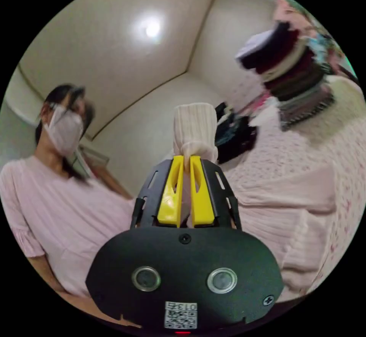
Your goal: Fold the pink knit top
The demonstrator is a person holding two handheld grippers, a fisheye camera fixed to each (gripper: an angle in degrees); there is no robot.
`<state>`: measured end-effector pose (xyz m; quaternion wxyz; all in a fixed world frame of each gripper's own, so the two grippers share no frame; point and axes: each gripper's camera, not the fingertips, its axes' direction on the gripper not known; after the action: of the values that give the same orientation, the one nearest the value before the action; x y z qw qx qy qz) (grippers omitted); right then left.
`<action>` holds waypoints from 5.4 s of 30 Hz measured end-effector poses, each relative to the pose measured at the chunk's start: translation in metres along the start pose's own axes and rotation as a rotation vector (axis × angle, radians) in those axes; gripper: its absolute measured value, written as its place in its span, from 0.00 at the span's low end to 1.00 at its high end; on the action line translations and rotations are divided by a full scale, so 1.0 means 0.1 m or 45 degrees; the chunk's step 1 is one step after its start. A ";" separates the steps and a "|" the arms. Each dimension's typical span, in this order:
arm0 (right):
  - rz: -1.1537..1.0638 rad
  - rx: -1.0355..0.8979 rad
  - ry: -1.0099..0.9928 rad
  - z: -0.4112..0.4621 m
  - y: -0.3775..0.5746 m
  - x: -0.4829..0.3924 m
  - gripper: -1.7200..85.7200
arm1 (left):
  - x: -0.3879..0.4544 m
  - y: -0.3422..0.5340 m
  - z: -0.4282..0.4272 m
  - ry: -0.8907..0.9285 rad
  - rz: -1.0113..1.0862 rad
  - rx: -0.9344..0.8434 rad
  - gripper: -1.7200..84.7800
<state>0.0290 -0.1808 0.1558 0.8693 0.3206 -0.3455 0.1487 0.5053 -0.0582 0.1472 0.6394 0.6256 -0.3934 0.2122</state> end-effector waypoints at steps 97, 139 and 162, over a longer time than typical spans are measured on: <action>-0.333 -1.104 1.337 2.32 1.08 0.03 0.02 | 0.75 -0.03 0.24 -0.069 -0.285 0.167 0.02; -0.785 -1.552 0.609 6.33 1.84 -0.17 0.03 | -0.36 2.87 -0.13 0.279 -1.156 0.425 0.15; -0.717 -1.630 0.445 6.42 0.83 0.57 0.06 | -0.63 2.95 -0.19 0.579 -0.887 0.492 0.08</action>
<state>-0.2946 -0.5401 0.5902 0.9347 -0.2033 -0.1251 -0.2634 0.2460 0.0113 0.2872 0.6142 0.7660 0.0375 0.1860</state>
